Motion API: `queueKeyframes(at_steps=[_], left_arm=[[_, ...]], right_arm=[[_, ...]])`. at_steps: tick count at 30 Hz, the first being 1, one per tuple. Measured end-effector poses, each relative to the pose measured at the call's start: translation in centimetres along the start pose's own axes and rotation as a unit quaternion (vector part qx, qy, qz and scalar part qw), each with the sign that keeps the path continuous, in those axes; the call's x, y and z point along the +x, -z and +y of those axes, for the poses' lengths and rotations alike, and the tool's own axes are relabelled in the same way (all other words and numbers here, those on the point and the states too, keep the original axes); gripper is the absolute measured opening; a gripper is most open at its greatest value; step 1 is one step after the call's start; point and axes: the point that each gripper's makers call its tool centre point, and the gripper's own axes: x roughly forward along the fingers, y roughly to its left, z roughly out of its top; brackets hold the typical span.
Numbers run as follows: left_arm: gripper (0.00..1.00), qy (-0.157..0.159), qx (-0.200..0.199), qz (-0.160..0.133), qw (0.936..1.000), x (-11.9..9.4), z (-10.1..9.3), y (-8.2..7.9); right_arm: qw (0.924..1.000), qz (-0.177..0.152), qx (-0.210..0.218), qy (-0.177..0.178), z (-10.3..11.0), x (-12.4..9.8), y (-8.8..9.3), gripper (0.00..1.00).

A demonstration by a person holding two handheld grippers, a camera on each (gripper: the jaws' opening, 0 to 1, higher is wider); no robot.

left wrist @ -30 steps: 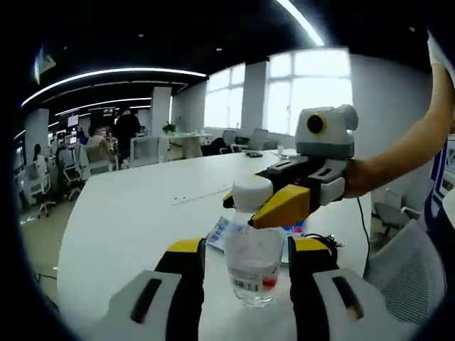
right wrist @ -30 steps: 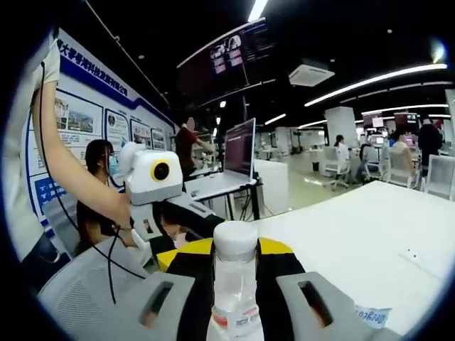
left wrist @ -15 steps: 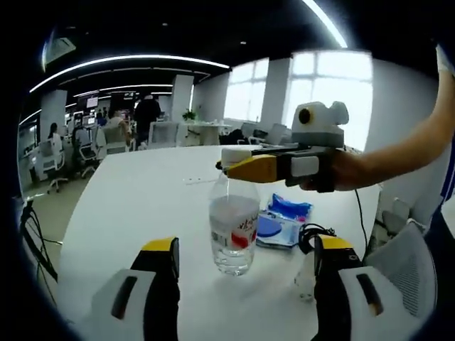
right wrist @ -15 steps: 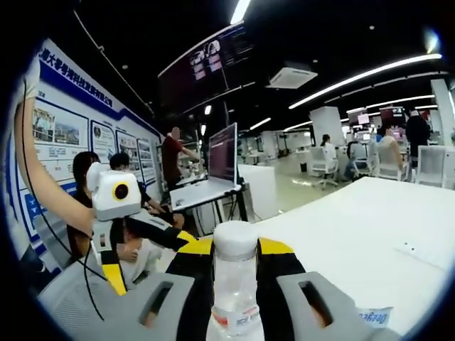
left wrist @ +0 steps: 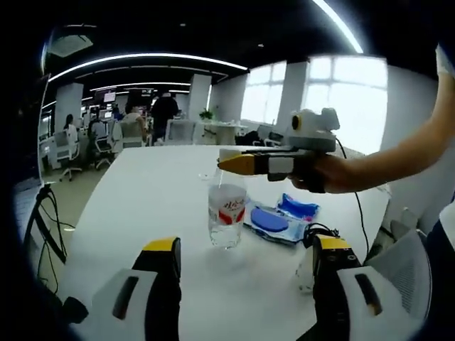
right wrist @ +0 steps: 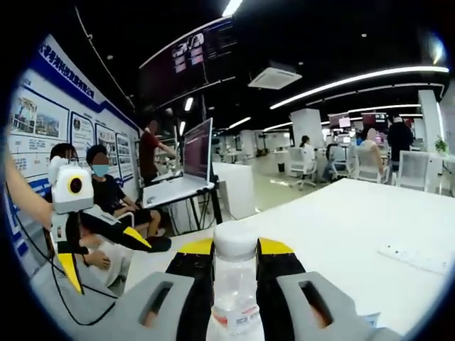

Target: Arrange the tabletop items into an orderly group along one side of the table until the central work area is clear of visible clutter.

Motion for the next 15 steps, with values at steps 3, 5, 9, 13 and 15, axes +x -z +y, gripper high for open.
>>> queueKeyframes(at_steps=[3, 5, 9, 13, 15], left_arm=[[0.74, -0.004, -0.005, -0.007, 1.0000, -0.5, -0.1, -0.4], [0.74, -0.008, -0.002, -0.009, 0.9999, -0.8, -0.3, -0.5], [0.74, -0.015, -0.004, -0.014, 0.9998, -1.7, -0.6, -0.4], [0.73, -0.015, -0.002, 0.011, 0.9998, -2.1, -0.4, 0.9], [0.73, -0.016, -0.002, 0.009, 0.9998, -2.4, -0.4, 0.8]], right_arm=[[0.9999, 0.011, -0.001, 0.002, -0.6, 0.8, 0.8, 0.17], [0.9999, 0.015, -0.005, 0.005, -0.9, 1.3, 1.1, 0.17], [0.9994, 0.023, -0.017, 0.017, -1.5, 2.5, 1.4, 0.17], [0.9991, 0.023, -0.011, 0.033, -2.5, 3.4, 1.7, 0.17], [0.9989, 0.025, -0.016, 0.038, -2.6, 3.9, 1.7, 0.17]])
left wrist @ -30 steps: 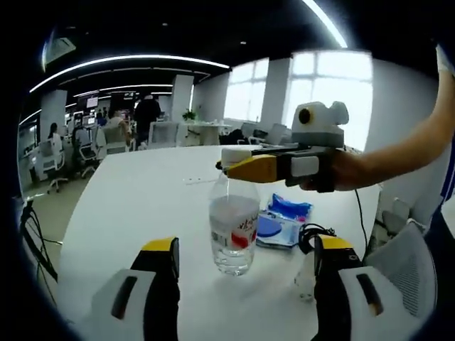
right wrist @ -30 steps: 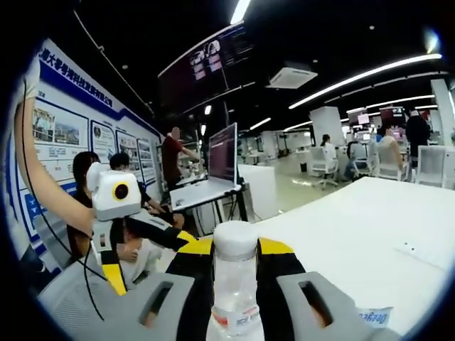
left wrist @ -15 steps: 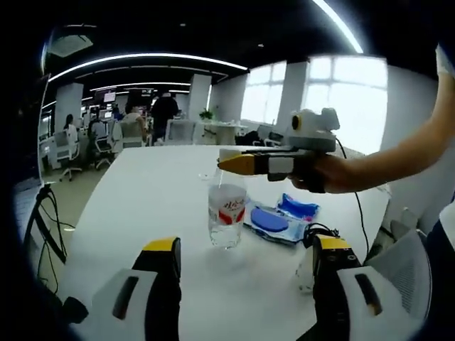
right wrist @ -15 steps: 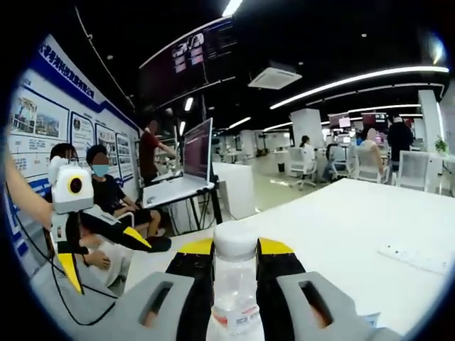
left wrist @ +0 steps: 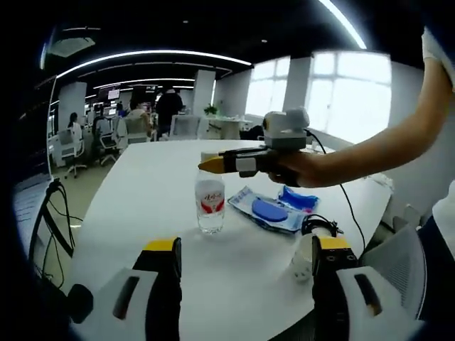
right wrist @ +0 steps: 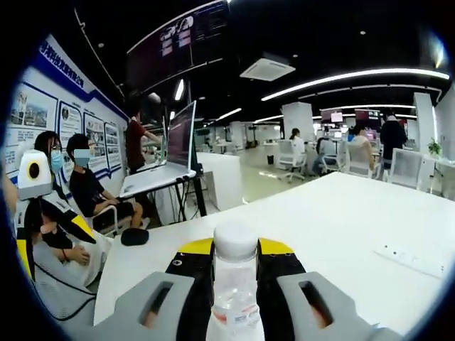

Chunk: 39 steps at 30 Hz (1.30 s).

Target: Arrange the tabletop items into an orderly group along one side of the table until the central work area is clear of visible clutter.

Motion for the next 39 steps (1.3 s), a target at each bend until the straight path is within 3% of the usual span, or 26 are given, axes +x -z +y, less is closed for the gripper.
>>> queueKeyframes(at_steps=[8, 22, 26, 36, 39], left_arm=[[0.73, -0.014, -0.026, -0.015, 0.9994, -0.1, 0.4, -0.2], [0.72, -0.027, -0.046, -0.027, 0.9982, -0.2, 0.6, -0.4], [0.71, -0.031, -0.048, -0.032, 0.9978, -0.3, 0.8, -0.6], [0.69, -0.033, -0.058, -0.028, 0.9973, -0.3, 0.7, 0.0], [0.69, -0.035, -0.064, -0.032, 0.9968, -0.3, 0.9, 0.0]], right_arm=[[0.9992, -0.009, 0.011, 0.036, -1.5, 1.4, -0.6, 0.17], [0.9993, -0.013, 0.000, 0.036, -1.1, 1.3, -0.6, 0.18], [0.9989, -0.005, -0.036, 0.031, -0.5, 1.5, -0.6, 0.18], [0.9974, -0.001, -0.023, 0.069, -0.9, 1.6, -0.5, 0.18], [0.9975, -0.001, -0.025, 0.066, -0.8, 1.7, -0.5, 0.18]])
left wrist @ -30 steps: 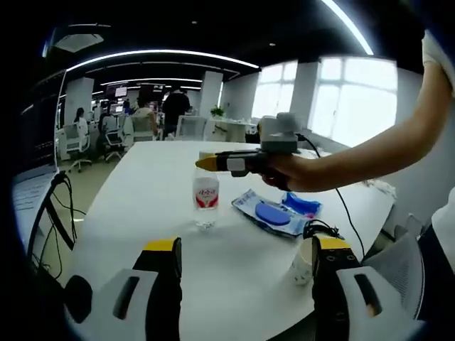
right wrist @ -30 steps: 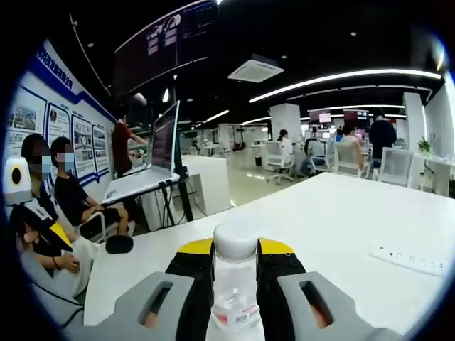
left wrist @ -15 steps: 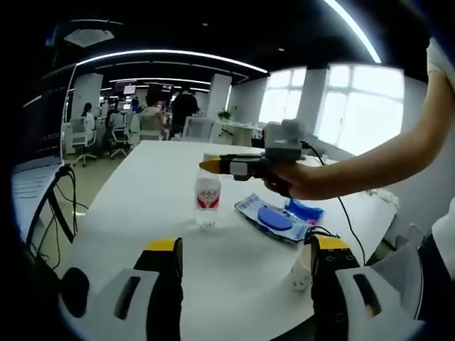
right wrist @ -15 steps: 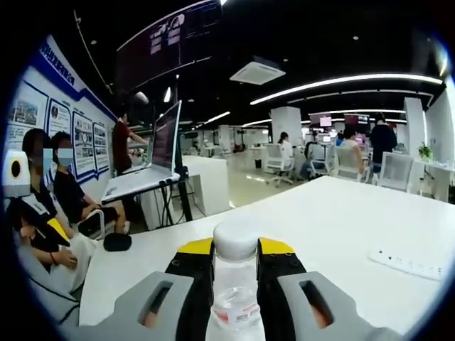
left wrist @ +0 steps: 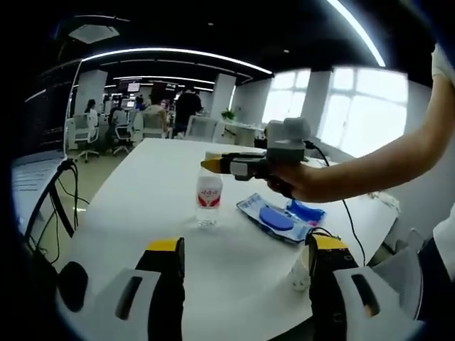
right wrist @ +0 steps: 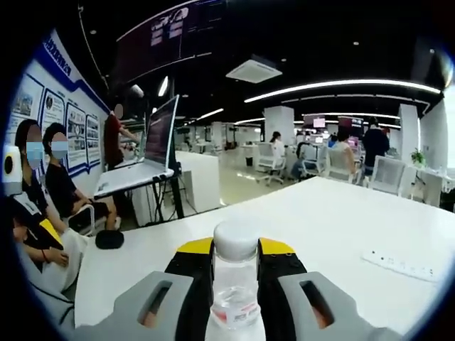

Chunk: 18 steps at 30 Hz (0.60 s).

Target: Arrange the tabletop items into an orderly group along one side of the table until the central work area is clear of visible clutter.

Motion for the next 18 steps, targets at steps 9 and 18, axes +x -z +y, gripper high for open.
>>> queueKeyframes(at_steps=[9, 18], left_arm=[[0.71, 0.002, -0.019, -0.010, 0.9998, -0.2, 0.4, -0.3], [0.72, 0.012, -0.019, -0.005, 0.9997, 0.0, 0.5, -0.1]], right_arm=[[0.9999, 0.006, 0.013, -0.009, 0.2, 0.0, 0.2, 0.23], [0.9997, -0.021, 0.015, -0.006, -0.2, -0.4, -1.6, 0.43]])
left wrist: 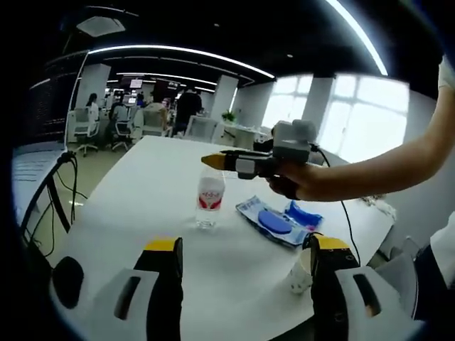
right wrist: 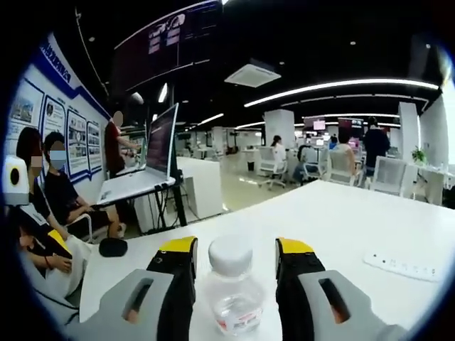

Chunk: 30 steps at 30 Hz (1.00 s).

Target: Arrange the tabletop items into an orderly group along one side of the table until the central work area is clear of visible clutter.

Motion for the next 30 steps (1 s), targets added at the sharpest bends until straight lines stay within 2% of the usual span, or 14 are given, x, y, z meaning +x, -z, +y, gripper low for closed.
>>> queueKeyframes(at_steps=[7, 15, 19, 22, 30], left_arm=[[0.71, 0.014, -0.002, -0.005, 0.9999, 0.9, -0.3, -0.5], [0.71, 0.044, 0.017, 0.004, 0.9989, 2.0, -1.2, -0.9], [0.70, 0.062, 0.031, 0.009, 0.9975, 2.5, -2.0, -1.2], [0.70, 0.077, 0.038, 0.014, 0.9962, 3.2, -2.4, -1.3], [0.69, 0.107, 0.056, 0.024, 0.9924, 4.9, -3.7, -1.8]], right_arm=[[0.9998, -0.014, 0.004, -0.009, -0.3, -1.6, -1.7, 0.52], [0.9996, -0.027, 0.003, -0.004, -1.2, -4.8, -3.4, 0.53], [0.9995, -0.025, 0.019, 0.008, -1.5, -6.6, -3.4, 0.53], [0.9994, -0.024, 0.015, 0.021, -1.8, -8.1, -3.3, 0.52], [0.9970, -0.026, 0.034, 0.064, -3.8, -11.7, -2.4, 0.52]])
